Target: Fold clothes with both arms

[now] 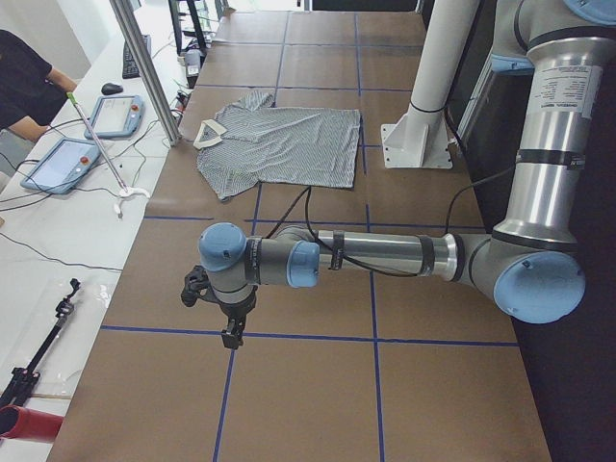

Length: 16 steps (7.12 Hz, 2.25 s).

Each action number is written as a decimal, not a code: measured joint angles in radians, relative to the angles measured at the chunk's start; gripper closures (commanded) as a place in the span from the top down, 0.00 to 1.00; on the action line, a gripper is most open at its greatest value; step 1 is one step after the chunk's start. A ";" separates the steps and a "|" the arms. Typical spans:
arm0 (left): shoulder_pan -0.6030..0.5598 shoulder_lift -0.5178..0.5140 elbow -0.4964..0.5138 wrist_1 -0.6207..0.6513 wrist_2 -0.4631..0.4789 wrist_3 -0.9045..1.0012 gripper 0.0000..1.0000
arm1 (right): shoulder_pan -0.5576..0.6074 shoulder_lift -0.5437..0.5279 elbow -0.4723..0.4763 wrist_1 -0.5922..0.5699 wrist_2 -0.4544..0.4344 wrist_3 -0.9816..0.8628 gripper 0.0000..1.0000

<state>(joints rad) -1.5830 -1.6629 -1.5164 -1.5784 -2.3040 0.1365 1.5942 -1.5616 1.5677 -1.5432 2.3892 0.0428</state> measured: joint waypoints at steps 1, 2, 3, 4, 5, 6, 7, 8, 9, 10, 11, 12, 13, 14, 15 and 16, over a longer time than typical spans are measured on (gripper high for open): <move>0.000 0.001 0.000 0.000 0.000 0.000 1.00 | 0.002 -0.002 0.005 -0.002 0.005 0.003 1.00; 0.000 -0.001 -0.005 -0.001 0.000 -0.002 1.00 | 0.003 0.000 0.013 -0.002 0.019 0.009 1.00; 0.002 -0.019 -0.017 -0.003 -0.001 -0.007 1.00 | 0.001 0.010 0.023 0.006 0.035 0.012 1.00; 0.005 -0.054 -0.025 -0.010 -0.021 -0.009 1.00 | -0.012 0.026 0.036 0.028 0.049 0.014 1.00; 0.017 -0.084 -0.022 -0.054 -0.067 -0.009 1.00 | -0.030 0.035 0.032 0.076 0.066 0.016 1.00; 0.046 -0.099 -0.008 -0.161 -0.113 -0.015 1.00 | -0.065 0.041 0.006 0.158 0.077 0.021 1.00; 0.078 -0.107 0.011 -0.256 -0.132 -0.036 1.00 | -0.122 0.064 -0.031 0.225 0.077 0.026 1.00; 0.106 -0.128 0.031 -0.311 -0.137 -0.067 1.00 | -0.183 0.129 -0.091 0.260 0.076 0.055 1.00; 0.124 -0.166 0.071 -0.350 -0.141 -0.101 1.00 | -0.253 0.255 -0.197 0.276 0.076 0.137 1.00; 0.131 -0.194 0.112 -0.379 -0.142 -0.127 1.00 | -0.306 0.365 -0.278 0.288 0.065 0.222 1.00; 0.134 -0.211 0.133 -0.401 -0.140 -0.141 1.00 | -0.365 0.442 -0.322 0.330 0.013 0.324 1.00; 0.134 -0.218 0.138 -0.410 -0.138 -0.152 1.00 | -0.430 0.493 -0.344 0.386 -0.073 0.436 1.00; 0.135 -0.220 0.137 -0.414 -0.137 -0.169 1.00 | -0.495 0.544 -0.370 0.421 -0.152 0.543 1.00; 0.135 -0.222 0.137 -0.416 -0.137 -0.181 1.00 | -0.543 0.586 -0.407 0.460 -0.194 0.625 1.00; 0.135 -0.223 0.136 -0.418 -0.137 -0.192 1.00 | -0.579 0.613 -0.448 0.513 -0.226 0.693 1.00; 0.135 -0.224 0.134 -0.419 -0.137 -0.207 1.00 | -0.605 0.632 -0.483 0.552 -0.252 0.732 1.00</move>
<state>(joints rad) -1.4481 -1.8870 -1.3821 -1.9973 -2.4409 -0.0700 0.9896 -0.9291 1.0846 -0.9911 2.1375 0.7745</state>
